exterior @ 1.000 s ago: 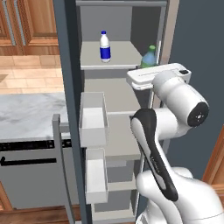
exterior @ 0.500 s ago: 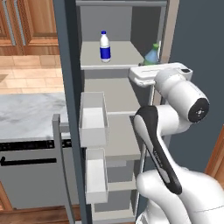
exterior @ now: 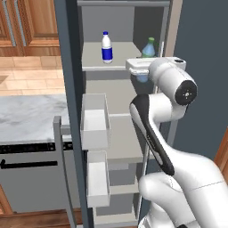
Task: Take the bottled waters from the counter and place them in the freezer to freeze. Close the freezer door after placing the bottles.
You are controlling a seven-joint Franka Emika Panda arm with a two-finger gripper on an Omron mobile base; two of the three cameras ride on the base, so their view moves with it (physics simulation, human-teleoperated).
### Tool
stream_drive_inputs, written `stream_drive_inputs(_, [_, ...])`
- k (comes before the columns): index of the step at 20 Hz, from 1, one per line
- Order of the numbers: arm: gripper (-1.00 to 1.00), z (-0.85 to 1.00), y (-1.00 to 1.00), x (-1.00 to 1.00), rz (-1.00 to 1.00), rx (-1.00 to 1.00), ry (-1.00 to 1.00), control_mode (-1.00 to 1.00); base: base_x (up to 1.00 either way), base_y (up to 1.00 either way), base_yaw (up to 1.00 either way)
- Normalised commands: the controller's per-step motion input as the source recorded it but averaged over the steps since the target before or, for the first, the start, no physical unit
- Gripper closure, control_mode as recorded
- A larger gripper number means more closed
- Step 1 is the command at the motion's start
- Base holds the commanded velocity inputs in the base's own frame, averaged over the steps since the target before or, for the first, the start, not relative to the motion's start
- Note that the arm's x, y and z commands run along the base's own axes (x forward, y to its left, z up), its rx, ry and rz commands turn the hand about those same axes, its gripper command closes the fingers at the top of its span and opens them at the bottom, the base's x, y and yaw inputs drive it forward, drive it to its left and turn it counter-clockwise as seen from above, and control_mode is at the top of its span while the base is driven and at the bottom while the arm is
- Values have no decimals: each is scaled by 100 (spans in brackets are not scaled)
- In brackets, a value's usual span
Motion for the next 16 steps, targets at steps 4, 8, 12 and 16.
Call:
stream_drive_inputs(4, [100, 0, 2, 22, -2, 0, 2, -100, 0, 0, 0])
stream_drive_inputs(8, [100, 0, 0, 19, 0, 0, 0, -100, 0, 0, 0])
stream_drive_inputs(12, [100, 0, 0, 22, 0, 0, 0, -100, 0, 0, 0])
stream_drive_inputs(16, [100, 0, 0, 13, -1, 0, 0, -100, 0, 0, 0])
